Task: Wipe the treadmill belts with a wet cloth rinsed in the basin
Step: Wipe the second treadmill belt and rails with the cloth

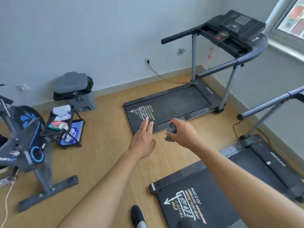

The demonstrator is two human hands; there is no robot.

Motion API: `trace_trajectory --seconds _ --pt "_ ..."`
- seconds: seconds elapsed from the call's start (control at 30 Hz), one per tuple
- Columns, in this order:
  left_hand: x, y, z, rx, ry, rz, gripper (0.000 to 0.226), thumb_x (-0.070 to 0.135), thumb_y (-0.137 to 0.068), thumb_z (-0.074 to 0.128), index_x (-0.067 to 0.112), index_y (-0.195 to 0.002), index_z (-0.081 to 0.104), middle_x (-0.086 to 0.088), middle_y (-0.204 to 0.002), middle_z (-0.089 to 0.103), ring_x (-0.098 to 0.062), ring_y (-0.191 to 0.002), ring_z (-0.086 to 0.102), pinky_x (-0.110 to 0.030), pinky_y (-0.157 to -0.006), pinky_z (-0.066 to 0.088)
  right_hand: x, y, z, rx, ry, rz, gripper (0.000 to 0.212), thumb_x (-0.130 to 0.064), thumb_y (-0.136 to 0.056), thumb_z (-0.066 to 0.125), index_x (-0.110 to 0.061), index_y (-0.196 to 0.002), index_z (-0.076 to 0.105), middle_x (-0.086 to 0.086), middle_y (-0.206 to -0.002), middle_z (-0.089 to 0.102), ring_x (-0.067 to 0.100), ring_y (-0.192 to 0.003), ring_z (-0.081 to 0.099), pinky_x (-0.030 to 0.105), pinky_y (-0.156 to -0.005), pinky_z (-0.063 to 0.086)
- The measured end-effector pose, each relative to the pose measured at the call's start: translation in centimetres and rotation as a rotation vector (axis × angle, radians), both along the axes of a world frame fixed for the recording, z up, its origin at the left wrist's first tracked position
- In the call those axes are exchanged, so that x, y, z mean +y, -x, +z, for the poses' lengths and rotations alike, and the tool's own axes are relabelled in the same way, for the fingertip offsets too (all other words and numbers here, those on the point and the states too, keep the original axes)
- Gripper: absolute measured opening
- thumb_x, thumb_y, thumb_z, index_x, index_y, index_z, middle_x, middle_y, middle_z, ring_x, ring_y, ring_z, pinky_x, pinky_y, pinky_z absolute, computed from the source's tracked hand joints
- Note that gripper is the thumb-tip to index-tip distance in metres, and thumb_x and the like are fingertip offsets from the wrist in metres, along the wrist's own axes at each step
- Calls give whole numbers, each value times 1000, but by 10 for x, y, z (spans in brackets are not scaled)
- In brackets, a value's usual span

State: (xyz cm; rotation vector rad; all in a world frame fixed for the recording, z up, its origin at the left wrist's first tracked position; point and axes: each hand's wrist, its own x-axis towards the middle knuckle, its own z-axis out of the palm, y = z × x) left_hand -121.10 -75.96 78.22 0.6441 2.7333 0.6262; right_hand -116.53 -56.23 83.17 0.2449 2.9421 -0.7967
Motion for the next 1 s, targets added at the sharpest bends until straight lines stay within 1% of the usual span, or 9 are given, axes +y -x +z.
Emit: trace_trajectory --seconds 0.13,0.27,0.43,0.53,0.63,0.7,0.83,0.93,1.0 --pt "15 104 8 35 49 -131 79 26 -108 48 13 -169 0 -5 -176 -18 -20 -164 -9 -43 -130 19 5 72 15 71 10 -120 38 -44 -91 70 -26 -121 56 -2 -106 56 18 -88 59 36 -73 54" --pt "54 188 6 39 91 -225 82 28 -107 51 14 -169 -1 -5 -175 -20 -21 -164 -10 -42 -132 15 30 139 16 90 36 -222 42 -40 -89 75 -23 -123 56 0 -107 54 18 -89 57 29 -70 43" --pt "108 276 -9 -5 108 -308 84 27 -107 50 15 -169 -6 -2 -174 -25 -20 -163 -12 -44 -132 15 82 234 -2 84 94 -294 45 -33 -87 80 -24 -124 56 0 -109 52 19 -93 55 28 -74 41" --pt "138 343 -22 -50 70 -321 80 24 -107 50 18 -169 0 3 -175 -22 -22 -164 5 -44 -129 25 123 304 -19 78 147 -322 46 -32 -87 80 -26 -125 56 -1 -111 52 18 -95 54 28 -76 41" --pt "172 423 -25 -120 -81 -283 66 23 -108 49 31 -166 20 20 -175 -5 -12 -156 31 -39 -118 40 169 382 -36 62 233 -365 45 -35 -87 79 -29 -126 56 -4 -115 55 15 -99 55 28 -78 44" --pt "197 473 -25 -121 -153 -280 60 21 -108 48 38 -162 29 30 -172 1 -4 -152 33 -36 -114 44 196 431 -43 49 277 -382 45 -36 -87 79 -30 -126 56 -5 -117 56 15 -102 56 29 -80 47" --pt "241 560 -24 -136 -184 -302 63 18 -106 51 42 -160 28 34 -170 1 -7 -151 36 -39 -113 47 232 518 -38 23 347 -382 47 -39 -87 80 -33 -127 56 -7 -119 57 13 -107 57 29 -84 49" --pt "274 623 -23 -187 -176 -291 67 20 -106 54 41 -163 24 29 -172 2 -3 -156 25 -29 -118 36 259 579 -29 30 343 -384 49 -40 -87 79 -33 -129 56 -8 -119 56 11 -107 55 25 -82 45" --pt "297 666 -25 -252 -196 -295 70 21 -106 57 40 -164 22 23 -173 13 -2 -157 22 -27 -121 29 280 617 -24 16 331 -399 49 -39 -88 79 -32 -131 55 -6 -121 56 12 -107 56 25 -82 45"
